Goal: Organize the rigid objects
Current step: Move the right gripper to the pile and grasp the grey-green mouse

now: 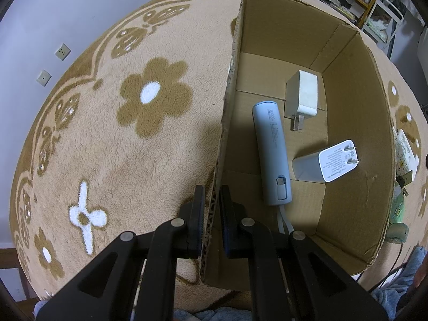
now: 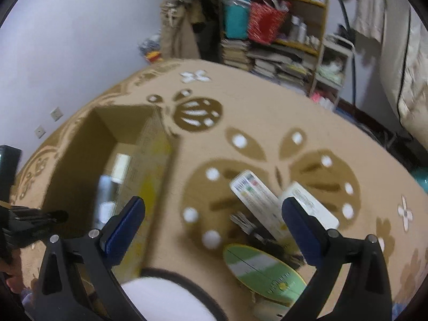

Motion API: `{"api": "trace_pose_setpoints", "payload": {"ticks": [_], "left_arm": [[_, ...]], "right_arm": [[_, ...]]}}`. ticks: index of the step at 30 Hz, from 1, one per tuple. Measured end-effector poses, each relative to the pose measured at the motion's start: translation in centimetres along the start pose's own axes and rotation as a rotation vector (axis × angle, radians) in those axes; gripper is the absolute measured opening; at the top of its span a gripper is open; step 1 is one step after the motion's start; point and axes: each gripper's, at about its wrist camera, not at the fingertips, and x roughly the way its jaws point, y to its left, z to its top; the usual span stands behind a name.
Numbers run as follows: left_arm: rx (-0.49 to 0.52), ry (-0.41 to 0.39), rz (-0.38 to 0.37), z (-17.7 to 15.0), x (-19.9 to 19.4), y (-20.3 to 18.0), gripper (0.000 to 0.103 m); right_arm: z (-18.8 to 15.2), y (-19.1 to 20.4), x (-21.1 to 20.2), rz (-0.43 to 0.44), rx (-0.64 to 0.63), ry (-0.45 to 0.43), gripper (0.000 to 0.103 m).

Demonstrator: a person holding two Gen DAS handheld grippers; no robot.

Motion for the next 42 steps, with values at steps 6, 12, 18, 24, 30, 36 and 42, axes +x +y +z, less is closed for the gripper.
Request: {"api": "trace_pose_setpoints", "payload": {"ticks": [6,12,18,24,30,36,42], "left_arm": [[0.000,0.000,0.000,0.0,0.0,0.0,0.010],[0.002,-0.001,0.001,0.0,0.0,0.0,0.011],[0.002,-0.002,0.000,-0.1,0.1,0.1,0.011],[0.006,-0.003,0.004,-0.1,0.1,0.1,0.011],[0.009,-0.004,0.006,-0.2,0.1,0.1,0.011],[0.009,-0.005,0.007,-0.2,0.1,0.1,0.011],[0.008,-0.003,0.007,-0.2,0.1,0.0,0.011]], "right_arm": [[-1.8,-1.6,1.1,-0.038,0.031,0.077,0.103],[-3.5,-2.0,2.3,-0.051,0.016,0.163,0.103],[-5.0,-2.2,3.3,-0.102,-0.033,0.254,0.103],[-6.5,-3.6,3.1,-0.132,0.032,0.315,0.103],[-8.3,-5.1,3.7,-0.205,0.115,0.423,0.103],[-10.1,-6.7,4.1,-0.213,0.227,0.518,0.063],[-9.9,-6.0,3.7,-0.207,0.188,0.485,0.062]]}}
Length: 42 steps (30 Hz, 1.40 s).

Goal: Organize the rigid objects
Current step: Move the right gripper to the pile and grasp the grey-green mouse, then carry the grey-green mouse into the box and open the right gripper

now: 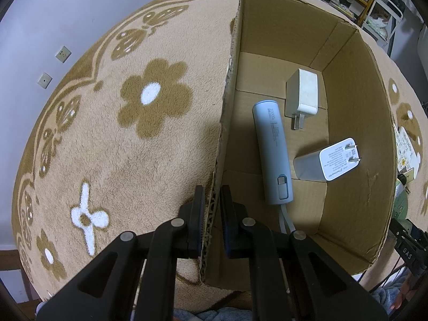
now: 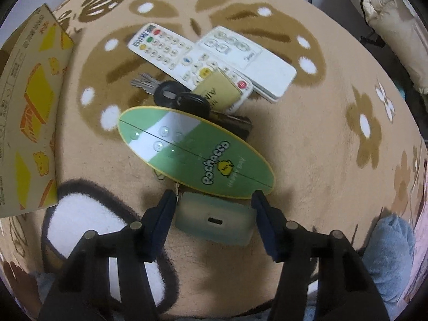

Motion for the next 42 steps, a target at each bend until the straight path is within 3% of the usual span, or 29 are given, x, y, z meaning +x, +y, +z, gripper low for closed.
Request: {"api": "trace_pose_setpoints", "payload": {"ticks": [5,15,23,35,39,42], "left_arm": [[-0.003,0.006,-0.003,-0.1,0.1,0.1,0.011],[-0.004,0.007,-0.002,0.0,0.2,0.0,0.011],[-0.006,0.005,-0.007,-0.1,0.2,0.1,0.010],[-0.004,0.004,-0.007,-0.1,0.2,0.1,0.010],[0.000,0.003,-0.003,-0.2,0.2,0.1,0.010],[0.000,0.003,-0.003,-0.1,0.2,0.0,0.010]], "right_arm": [[0.2,1.7,-2.4,0.009,-0.075,-0.113,0.057],[1.3,2.3,-4.9,0.052,-0.071,-0.219,0.057],[3.7,3.1,-8.8,0.199,-0.027,-0.425,0.057],[6.2,8.4,-13.5,0.311,-0.150,-0.561,0.057],[6.3,9.5,-15.5,0.439,-0.153,-0.630,0.057],[6.4,10.7,-16.1,0.479,-0.176,-0.650,0.057]]}}
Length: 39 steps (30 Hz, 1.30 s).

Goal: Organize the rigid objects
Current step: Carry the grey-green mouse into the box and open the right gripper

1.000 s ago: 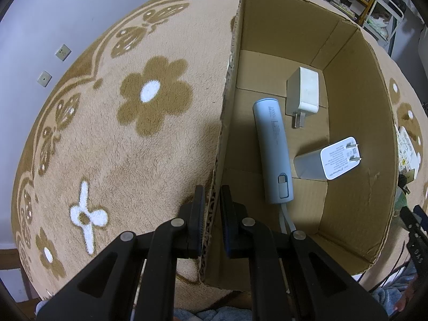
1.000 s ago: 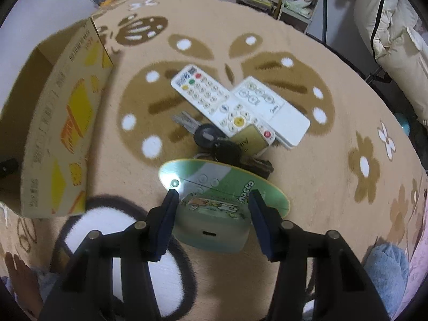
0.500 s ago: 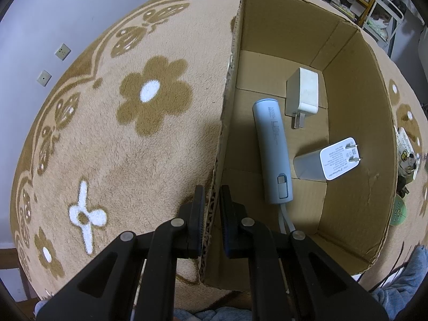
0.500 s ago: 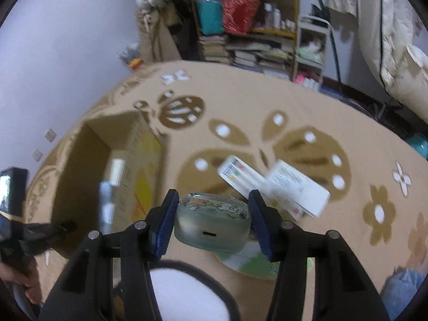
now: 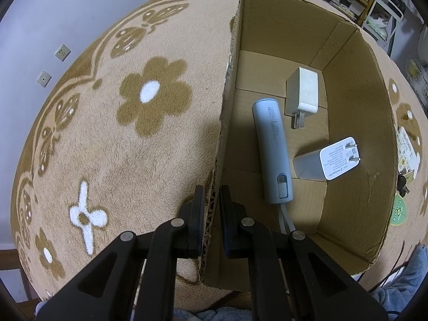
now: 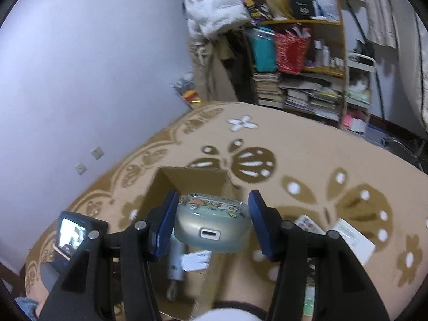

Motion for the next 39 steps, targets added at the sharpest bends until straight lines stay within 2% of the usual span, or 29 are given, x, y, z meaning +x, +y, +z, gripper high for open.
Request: {"api": "trace_pose_setpoints", "payload": {"ticks": [6,19,33,36,39], "left_arm": [[0.002,0.000,0.002,0.0,0.0,-0.1,0.010],[0.011,-0.004,0.005,-0.1,-0.1,-0.2,0.010],[0.008,-0.010,0.006,0.0,-0.1,-0.2,0.010],[-0.007,-0.007,-0.008,0.0,-0.1,0.1,0.009],[-0.003,-0.010,-0.005,0.0,-0.2,0.1,0.009]], "right_arm": [[-0.3,2.3,2.9,0.038,-0.052,0.044,0.057],[-4.6,2.9,8.9,0.023,-0.112,0.147,0.057],[-5.3,3.5,9.3,0.003,-0.152,0.164,0.057],[-5.1,3.3,8.6,-0.019,-0.133,0.105,0.057],[-4.3,2.8,8.1,-0.009,-0.104,0.100,0.058]]}}
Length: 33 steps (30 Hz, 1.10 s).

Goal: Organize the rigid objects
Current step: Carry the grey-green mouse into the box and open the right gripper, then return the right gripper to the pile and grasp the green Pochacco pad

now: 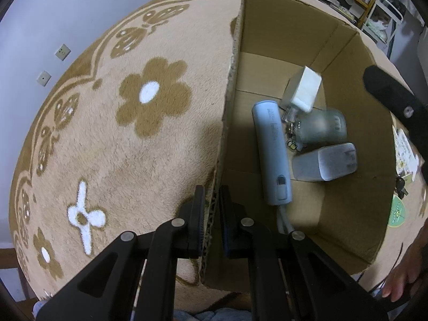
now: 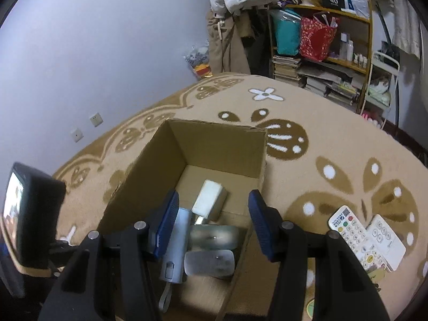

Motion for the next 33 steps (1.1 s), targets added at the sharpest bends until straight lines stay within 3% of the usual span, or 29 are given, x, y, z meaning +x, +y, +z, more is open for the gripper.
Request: {"api": "trace_pose_setpoints", "payload": {"ticks": [3,5,11,19,24,33], "left_arm": [[0.003,0.000,0.002,0.0,0.1,0.0,0.009],[0.001,0.000,0.000,0.0,0.1,0.0,0.009],[0.008,-0.003,0.007,0.0,0.0,-0.1,0.009],[0.003,-0.008,0.007,-0.1,-0.3,-0.1,0.009],[-0.001,-0.007,0.002,0.0,-0.3,-0.1,0.009],[0.004,-0.008,0.006,-0.1,-0.3,-0.1,0.009]], "right_arm": [[0.3,-0.6,-0.9,0.002,0.021,-0.011,0.063],[0.5,-0.9,-1.9,-0.023,0.018,-0.025,0.081],[1.1,-2.7,-4.1,-0.081,0.019,-0.036,0.103],[1.2,-5.2,-6.3,-0.150,-0.089,0.025,0.103],[0.8,-7.4,-7.4,-0.184,-0.074,0.060,0.103],[-2.8,-11.2,-7.9,-0.269,-0.115,0.185,0.103]]}}
